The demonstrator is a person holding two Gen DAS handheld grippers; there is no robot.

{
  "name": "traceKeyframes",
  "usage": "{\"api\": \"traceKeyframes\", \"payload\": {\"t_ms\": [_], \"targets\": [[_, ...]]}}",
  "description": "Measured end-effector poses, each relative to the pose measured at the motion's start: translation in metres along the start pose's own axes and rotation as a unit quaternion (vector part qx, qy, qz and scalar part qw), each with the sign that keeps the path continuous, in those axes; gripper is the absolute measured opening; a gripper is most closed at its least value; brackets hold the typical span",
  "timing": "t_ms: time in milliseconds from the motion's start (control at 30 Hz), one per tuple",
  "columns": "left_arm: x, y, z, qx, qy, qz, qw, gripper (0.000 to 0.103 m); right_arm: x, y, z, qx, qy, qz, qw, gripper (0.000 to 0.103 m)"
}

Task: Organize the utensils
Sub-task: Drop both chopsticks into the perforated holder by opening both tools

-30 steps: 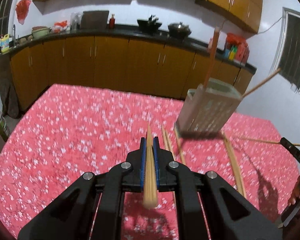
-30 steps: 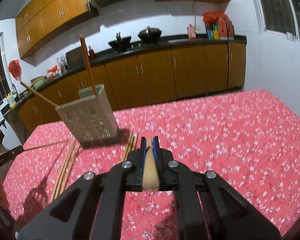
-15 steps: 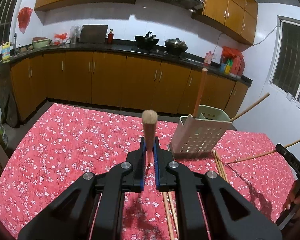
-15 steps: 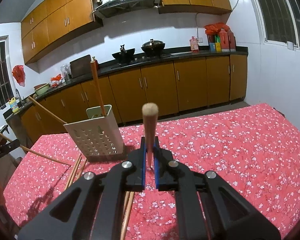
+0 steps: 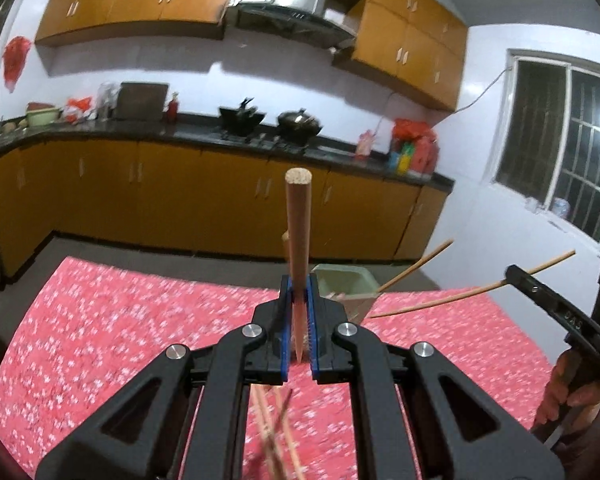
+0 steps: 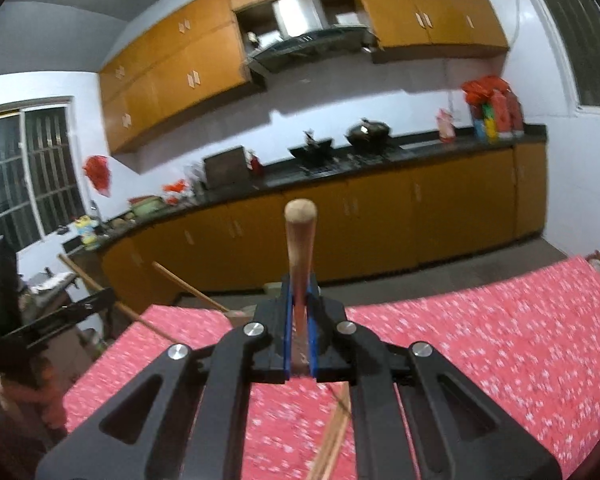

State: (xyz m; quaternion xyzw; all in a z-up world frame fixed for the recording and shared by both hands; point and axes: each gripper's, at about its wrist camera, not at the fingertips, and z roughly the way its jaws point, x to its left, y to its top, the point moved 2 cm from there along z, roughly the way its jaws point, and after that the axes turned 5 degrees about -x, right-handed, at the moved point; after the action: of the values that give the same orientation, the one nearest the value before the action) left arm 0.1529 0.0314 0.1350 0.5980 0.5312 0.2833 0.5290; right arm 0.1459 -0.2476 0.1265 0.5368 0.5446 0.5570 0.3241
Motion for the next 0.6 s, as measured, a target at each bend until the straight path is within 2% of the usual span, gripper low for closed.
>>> {"api": "traceKeyframes", "payload": {"t_ms": [233,400,600], "targets": [[-0.022,0.031,0.008,-0.043,-0.004,0.007,0.9990,0.008,0.018,0.028,0.020,-0.011,-0.002,-0.021,1.000,0.007],[-0.033,0.047,0.023,-0.069,0.008,0.018,0.9975,0.008,0.027,0.031,0.057,0.035,-0.015,-0.042,0.998,0.007],[-0.032,0.038,0.058,-0.043,0.029,0.022,0.9984,0.007,0.025,0.017,0.093,0.086,-0.026,-0.043,0.995,0.007]]}}
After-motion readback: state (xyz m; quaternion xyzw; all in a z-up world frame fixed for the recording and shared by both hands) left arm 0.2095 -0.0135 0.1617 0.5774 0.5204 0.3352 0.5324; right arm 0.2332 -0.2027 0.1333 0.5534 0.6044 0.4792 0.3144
